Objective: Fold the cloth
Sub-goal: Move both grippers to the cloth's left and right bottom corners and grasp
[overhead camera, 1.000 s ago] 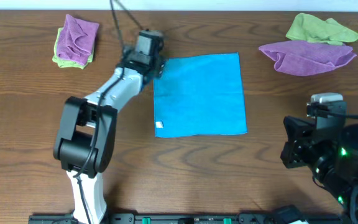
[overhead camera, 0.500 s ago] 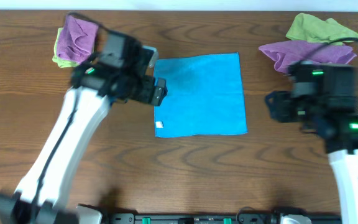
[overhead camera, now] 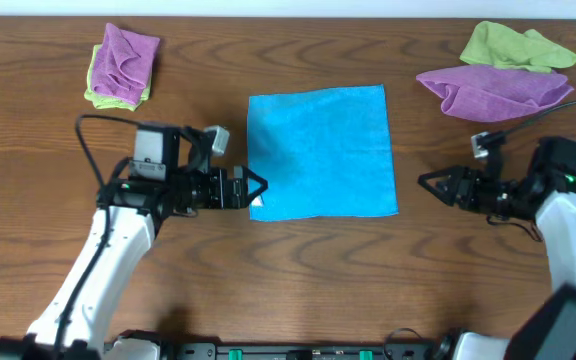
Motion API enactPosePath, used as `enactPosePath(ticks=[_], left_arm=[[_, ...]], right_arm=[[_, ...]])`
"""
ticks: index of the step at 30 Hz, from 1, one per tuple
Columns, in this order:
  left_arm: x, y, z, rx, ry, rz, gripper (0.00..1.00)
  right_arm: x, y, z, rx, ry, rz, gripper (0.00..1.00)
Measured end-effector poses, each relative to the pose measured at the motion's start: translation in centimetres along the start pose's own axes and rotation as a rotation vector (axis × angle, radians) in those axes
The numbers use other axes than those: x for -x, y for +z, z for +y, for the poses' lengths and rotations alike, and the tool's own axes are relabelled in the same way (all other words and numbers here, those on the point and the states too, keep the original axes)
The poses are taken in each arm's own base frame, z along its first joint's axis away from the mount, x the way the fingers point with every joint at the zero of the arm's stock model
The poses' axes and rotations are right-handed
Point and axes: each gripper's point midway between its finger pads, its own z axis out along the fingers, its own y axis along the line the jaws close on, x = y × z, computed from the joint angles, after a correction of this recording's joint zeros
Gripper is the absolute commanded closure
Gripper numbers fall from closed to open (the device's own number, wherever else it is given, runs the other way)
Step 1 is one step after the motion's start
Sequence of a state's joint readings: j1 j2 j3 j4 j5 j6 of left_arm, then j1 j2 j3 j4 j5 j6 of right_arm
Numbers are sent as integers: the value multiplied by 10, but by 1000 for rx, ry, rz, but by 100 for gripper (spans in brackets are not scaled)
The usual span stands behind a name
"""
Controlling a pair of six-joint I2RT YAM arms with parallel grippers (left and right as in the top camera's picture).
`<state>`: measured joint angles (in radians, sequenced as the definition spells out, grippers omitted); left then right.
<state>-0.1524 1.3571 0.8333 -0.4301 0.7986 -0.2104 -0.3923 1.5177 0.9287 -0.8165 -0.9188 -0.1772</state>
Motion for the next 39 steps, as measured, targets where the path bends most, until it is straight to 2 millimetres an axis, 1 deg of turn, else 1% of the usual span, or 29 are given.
enactPosePath(ticks=[4,7,9,12,17,23,30,37,38,39], left_arm=[[-9,16,14,-10,-59,43,5],[-18,28,25,-14,-96,81,5],[-28,36,35,-9,-131,119,5],[-38,45,44,-8,-166,162,5],[-42,52,50,-16,-173,185,4],[-47,63,62,-13,-193,212,4],[-46,67,60,-45,-192,212,2],[-45,71,55,-98,-204,223,0],[-46,71,55,-102,-207,225,7],[-46,71,55,-100,-209,225,11]], right_arm=[[-5,12,-12,26,43,40,38],[-8,20,-19,28,57,66,41],[-11,28,-21,28,53,88,43],[-15,39,-24,18,40,121,44],[-17,54,-30,-10,9,153,44],[-21,60,-45,-50,49,177,44],[-36,74,-65,-60,117,235,46],[-38,82,-61,4,150,245,48],[-39,85,-60,17,154,249,48],[-40,88,-58,30,156,256,49]])
